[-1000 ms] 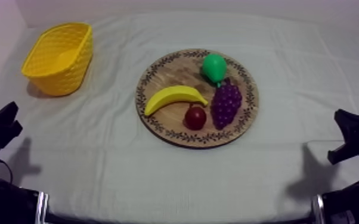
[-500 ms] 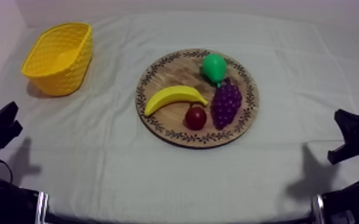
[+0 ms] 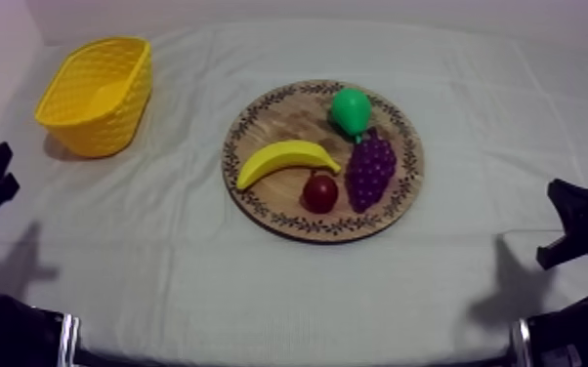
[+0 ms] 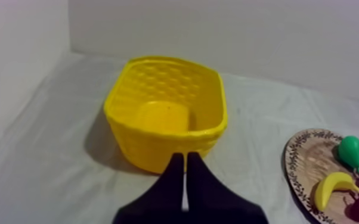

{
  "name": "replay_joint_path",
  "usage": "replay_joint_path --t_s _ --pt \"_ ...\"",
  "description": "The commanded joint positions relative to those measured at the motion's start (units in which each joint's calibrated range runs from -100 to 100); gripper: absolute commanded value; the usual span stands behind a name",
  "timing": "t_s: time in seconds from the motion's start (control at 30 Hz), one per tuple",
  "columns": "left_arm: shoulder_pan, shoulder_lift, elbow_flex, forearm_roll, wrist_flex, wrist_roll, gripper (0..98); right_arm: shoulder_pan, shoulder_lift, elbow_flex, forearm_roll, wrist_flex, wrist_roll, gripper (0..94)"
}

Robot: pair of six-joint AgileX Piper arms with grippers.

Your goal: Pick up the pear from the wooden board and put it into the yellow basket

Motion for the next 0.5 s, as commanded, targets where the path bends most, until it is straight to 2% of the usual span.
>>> replay_joint_path --t_s 0.0,0.2,0.47 --pt "0.04 9.90 -11.39 0.11 1.46 -1.58 0.2 -0.01 -0.01 -0.01 0.00 0.00 0.01 0.3" --pt "0.55 25.70 -30.75 2.89 6.15 -6.15 0.3 -0.01 -0.01 -0.01 0.00 0.00 0.01 0.3" --pt "3.97 44.06 -55.77 6.00 13.74 -9.60 0.3 -0.01 -0.01 -0.01 0.00 0.00 0.01 0.3"
